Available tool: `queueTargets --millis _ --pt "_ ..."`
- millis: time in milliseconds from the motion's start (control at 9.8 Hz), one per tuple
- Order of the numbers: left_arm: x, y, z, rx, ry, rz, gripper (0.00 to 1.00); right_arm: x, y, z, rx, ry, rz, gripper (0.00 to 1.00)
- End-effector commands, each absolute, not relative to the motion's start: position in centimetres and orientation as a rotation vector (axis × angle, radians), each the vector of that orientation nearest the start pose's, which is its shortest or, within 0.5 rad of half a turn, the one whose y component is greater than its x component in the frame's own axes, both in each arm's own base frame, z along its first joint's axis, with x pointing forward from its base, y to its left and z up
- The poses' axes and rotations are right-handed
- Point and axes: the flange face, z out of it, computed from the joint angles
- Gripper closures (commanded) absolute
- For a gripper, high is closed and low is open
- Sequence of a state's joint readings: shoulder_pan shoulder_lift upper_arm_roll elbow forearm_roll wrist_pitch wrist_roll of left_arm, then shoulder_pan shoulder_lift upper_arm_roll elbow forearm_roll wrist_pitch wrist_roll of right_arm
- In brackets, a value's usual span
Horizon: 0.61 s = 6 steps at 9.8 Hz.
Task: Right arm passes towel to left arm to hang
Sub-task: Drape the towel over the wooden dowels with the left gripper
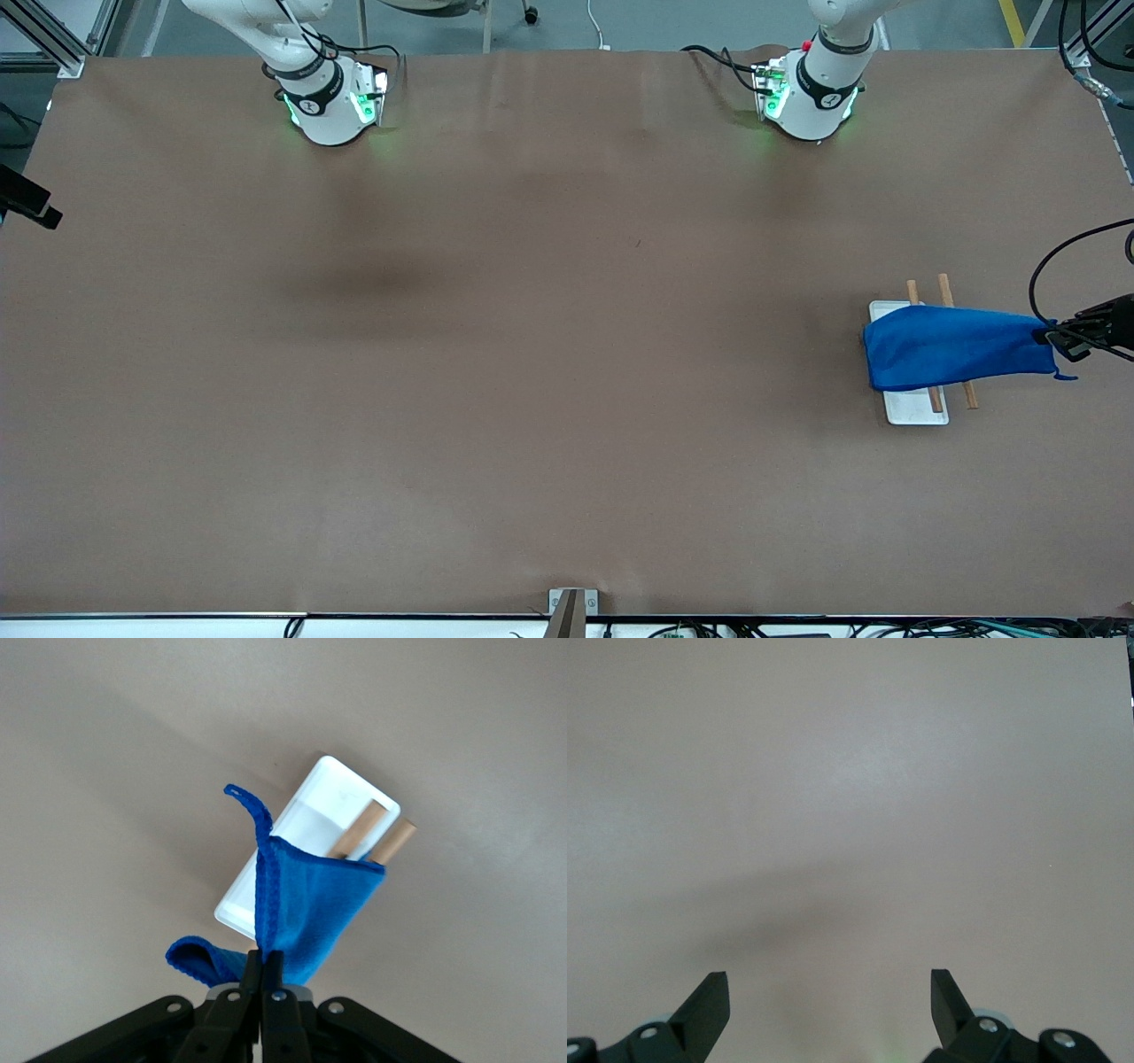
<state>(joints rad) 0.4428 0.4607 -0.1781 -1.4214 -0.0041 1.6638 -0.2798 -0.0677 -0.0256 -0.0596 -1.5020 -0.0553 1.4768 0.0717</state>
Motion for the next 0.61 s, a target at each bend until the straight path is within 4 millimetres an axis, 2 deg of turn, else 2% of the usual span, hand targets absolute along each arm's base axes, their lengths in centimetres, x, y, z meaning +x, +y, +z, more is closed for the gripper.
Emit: queueTargets --millis 0,408,510 --pt "63.9 21.4 38.9 -3.089 -0.8 0.369 0.99 53.3 -7.7 66.6 -3.191 0.33 0.001 0.0" --pt "62.6 25.2 37.5 -3.126 -0.707 0.384 0.98 53.2 -7.6 66.4 -3.188 0.327 0.015 0.0" --pt "62.6 25.6 36.7 -3.132 -0.696 0.4 0.93 53.2 -7.6 66.4 -3.188 0.327 0.013 0.0"
